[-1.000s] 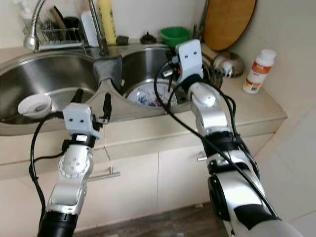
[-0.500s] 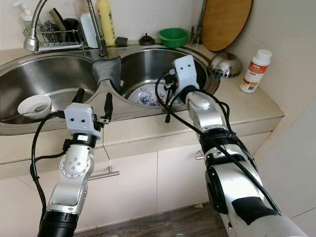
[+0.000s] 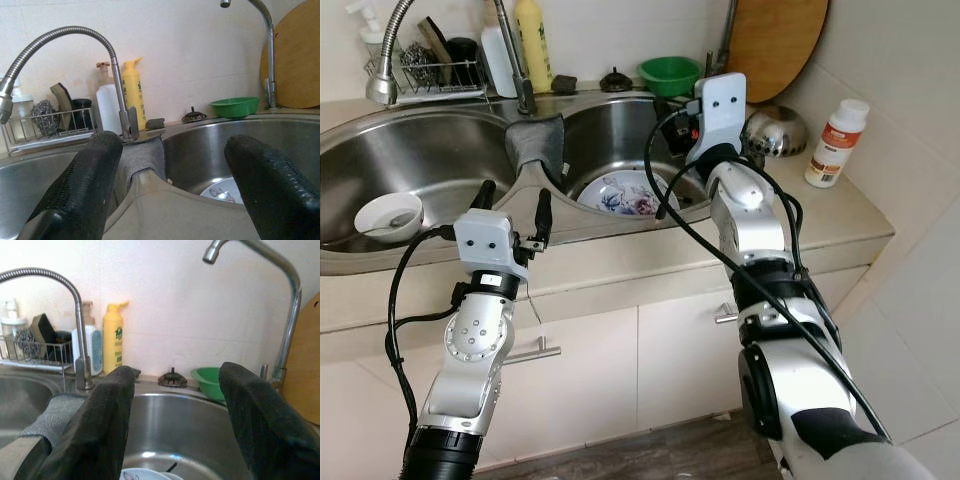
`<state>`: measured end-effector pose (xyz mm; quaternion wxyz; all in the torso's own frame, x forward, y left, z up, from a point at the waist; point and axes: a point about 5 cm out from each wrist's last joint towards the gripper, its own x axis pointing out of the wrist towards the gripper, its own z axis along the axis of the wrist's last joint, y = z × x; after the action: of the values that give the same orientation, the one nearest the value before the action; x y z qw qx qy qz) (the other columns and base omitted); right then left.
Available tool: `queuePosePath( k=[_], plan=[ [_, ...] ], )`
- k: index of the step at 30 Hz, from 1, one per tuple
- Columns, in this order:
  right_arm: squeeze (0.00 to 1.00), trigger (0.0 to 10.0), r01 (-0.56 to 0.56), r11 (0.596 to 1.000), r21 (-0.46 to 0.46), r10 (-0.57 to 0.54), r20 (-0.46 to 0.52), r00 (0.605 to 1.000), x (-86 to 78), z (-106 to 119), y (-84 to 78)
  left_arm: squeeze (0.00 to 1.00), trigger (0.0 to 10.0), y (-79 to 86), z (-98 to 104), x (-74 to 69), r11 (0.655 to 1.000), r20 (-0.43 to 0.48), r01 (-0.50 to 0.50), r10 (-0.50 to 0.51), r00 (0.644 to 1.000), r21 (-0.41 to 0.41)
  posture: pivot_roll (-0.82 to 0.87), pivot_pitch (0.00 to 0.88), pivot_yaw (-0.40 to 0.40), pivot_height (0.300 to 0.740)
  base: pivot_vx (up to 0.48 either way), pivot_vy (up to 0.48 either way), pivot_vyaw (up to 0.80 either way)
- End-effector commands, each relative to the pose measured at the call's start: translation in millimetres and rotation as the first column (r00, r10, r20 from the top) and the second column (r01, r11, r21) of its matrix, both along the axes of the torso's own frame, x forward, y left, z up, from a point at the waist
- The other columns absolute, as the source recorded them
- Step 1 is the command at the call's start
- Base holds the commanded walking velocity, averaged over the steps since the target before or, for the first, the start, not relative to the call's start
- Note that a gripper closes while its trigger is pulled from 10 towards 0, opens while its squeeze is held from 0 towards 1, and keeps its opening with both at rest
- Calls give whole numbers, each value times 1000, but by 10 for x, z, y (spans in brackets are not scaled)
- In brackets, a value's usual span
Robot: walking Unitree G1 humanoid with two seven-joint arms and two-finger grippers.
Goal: Kitchen organization
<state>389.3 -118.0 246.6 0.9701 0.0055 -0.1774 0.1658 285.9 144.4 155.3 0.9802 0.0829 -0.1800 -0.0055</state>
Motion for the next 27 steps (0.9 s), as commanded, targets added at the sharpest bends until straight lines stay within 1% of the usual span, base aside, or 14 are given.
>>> queuePosePath(
  k=[1, 4, 6, 8, 9, 10, 13, 15, 17, 19, 21, 22, 23, 27],
  plan=[
    [1000, 10000, 3, 1000, 29, -5, 43, 999, -41, 66, -10, 0, 10000, -11, -6, -10, 1000, -11, 9, -9, 1000, -4, -90, 0, -31, 740, 0, 0, 0],
    [1000, 10000, 6, 999, 32, -7, 52, 999, -63, 65, -13, 0, 10000, -6, -8, -13, 1000, -12, 10, -10, 1000, -7, -90, 0, -31, 740, 0, 0, 0],
    [1000, 10000, 46, 999, 26, -48, 77, 996, -156, 22, -33, 0, 10000, -6, -20, -28, 1000, -19, 17, -18, 1000, -22, -92, 0, -31, 740, 0, 0, 0],
    [1000, 10000, 46, 999, 26, -48, 77, 996, -156, 22, -33, 0, 10000, -6, -20, -28, 1000, -19, 17, -18, 1000, -22, -92, 0, -31, 740, 0, 0, 0],
    [0, 10000, 56, 998, 27, -58, 86, 995, -203, 1, -35, 0, 10000, -10, -27, -32, 999, -24, 22, -23, 999, -27, -95, 0, -29, 740, 0, 0, 0],
    [0, 10000, 66, 997, 30, -68, 92, 993, -248, -24, -34, 0, 10000, -21, -31, -36, 999, -26, 31, -32, 999, -29, -96, 0, -27, 740, 0, 0, 0],
    [0, 10000, 66, 997, 30, -68, 92, 993, -248, -24, -34, 0, 10000, -21, -31, -36, 999, -26, 31, -32, 999, -29, -96, 0, -27, 740, 0, 0, 0],
    [0, 10000, 67, 997, 31, -70, 101, 992, -288, -41, -26, 0, 10000, -34, -26, -39, 999, -23, 42, -43, 999, -30, -95, 0, -26, 740, 0, 480, 0],
    [0, 10000, 73, 997, -5, -71, 179, 981, -452, -64, 22, 0, 10000, -38, 9, -55, 998, -3, 57, -57, 998, -16, -91, 0, -25, 740, 0, 480, 0],
    [0, 10000, 73, 997, -5, -71, 179, 981, -452, -64, 22, 0, 10000, -38, 9, -55, 998, -3, 57, -57, 998, -16, -91, 0, -25, 740, 0, 480, 0],
    [0, 10000, 71, 997, -17, -66, 205, 976, -510, -68, 40, 0, 10000, -35, 20, -61, 998, 4, 59, -59, 998, -10, -91, 0, -25, 740, 0, 480, 0],
    [0, 10000, 82, 996, -46, -69, 238, 969, -579, -79, 52, 0, 10000, -23, 24, -71, 998, 6, 58, -58, 998, -6, -87, 0, -29, 740, 0, 480, 0],
    [0, 10000, 82, 996, -46, -69, 238, 969, -579, -79, 52, 0, 10000, -23, 24, -71, 998, 6, 58, -58, 998, -6, -87, 0, -29, 740, 0, 480, 0],
    [0, 10000, 108, 990, -86, -81, 270, 959, -735, -144, 66, 0, 10000, 5, 27, -101, 999, 7, 55, -55, 998, 0, -86, 0, -33, 740, 0, 480, 0]
  ],
)
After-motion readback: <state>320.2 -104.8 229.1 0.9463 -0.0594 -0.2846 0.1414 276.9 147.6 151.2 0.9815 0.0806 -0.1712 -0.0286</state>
